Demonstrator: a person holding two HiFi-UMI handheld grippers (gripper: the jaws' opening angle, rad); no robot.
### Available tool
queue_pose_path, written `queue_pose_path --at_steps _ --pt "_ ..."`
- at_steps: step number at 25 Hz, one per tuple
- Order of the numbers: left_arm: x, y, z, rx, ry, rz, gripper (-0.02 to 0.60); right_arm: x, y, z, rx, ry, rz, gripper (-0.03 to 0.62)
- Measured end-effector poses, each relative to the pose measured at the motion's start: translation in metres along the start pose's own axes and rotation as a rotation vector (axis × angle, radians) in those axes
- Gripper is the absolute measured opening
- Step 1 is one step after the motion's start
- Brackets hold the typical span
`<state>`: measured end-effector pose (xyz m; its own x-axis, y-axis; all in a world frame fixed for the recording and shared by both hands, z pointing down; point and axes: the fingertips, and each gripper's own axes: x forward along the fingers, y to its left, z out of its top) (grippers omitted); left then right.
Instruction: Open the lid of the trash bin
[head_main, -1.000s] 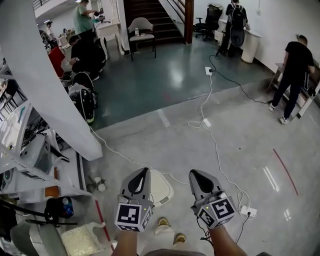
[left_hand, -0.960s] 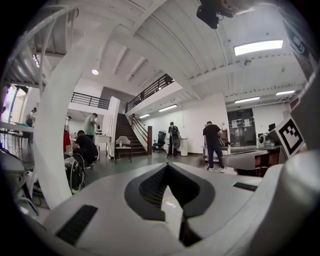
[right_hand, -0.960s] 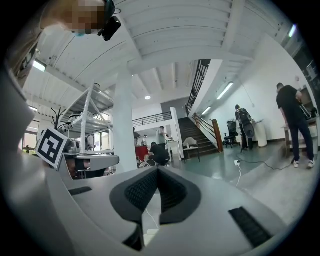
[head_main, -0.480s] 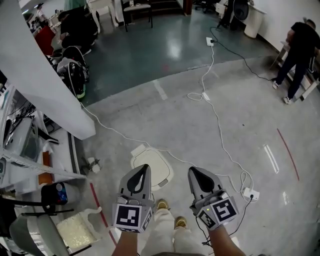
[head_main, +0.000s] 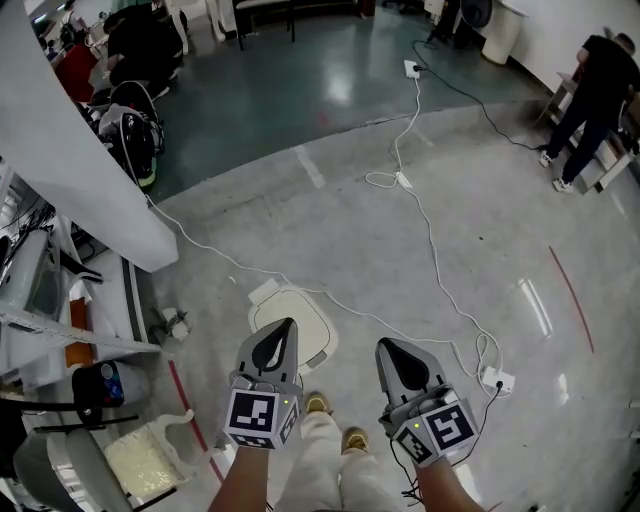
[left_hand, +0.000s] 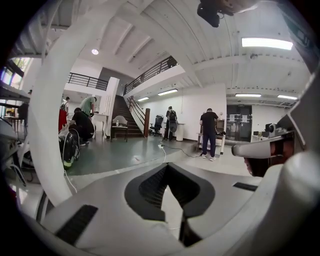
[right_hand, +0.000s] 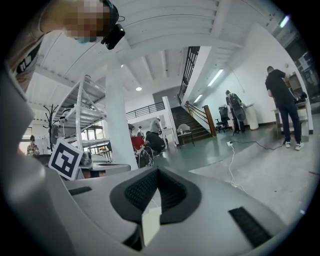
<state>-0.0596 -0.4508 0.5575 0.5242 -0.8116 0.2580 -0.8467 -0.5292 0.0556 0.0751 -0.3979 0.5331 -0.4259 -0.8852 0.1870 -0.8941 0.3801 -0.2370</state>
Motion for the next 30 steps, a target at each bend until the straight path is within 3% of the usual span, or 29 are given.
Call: queue_pose_path --at_steps 9,18,24,30 --pt "0.06 0.012 -0.081 -0.082 0.15 0.011 0.0 0.007 -0.003 -0.029 0.026 0.035 0.008 0.035" --pt "0.106 0.01 -0.199 -0.234 0.385 0.019 0.0 0.015 -0.011 -0.06 0.027 0.086 0.016 0.035" --pt "0.108 0.009 -0.282 -0.309 0.548 0.048 0.0 0.024 -0.016 -0.089 0.036 0.122 0.024 0.035" --pt "0.088 -0.01 -0.364 -0.337 0.738 0.025 0.0 0.03 -0.02 -0.12 0.06 0.158 0.022 0.035"
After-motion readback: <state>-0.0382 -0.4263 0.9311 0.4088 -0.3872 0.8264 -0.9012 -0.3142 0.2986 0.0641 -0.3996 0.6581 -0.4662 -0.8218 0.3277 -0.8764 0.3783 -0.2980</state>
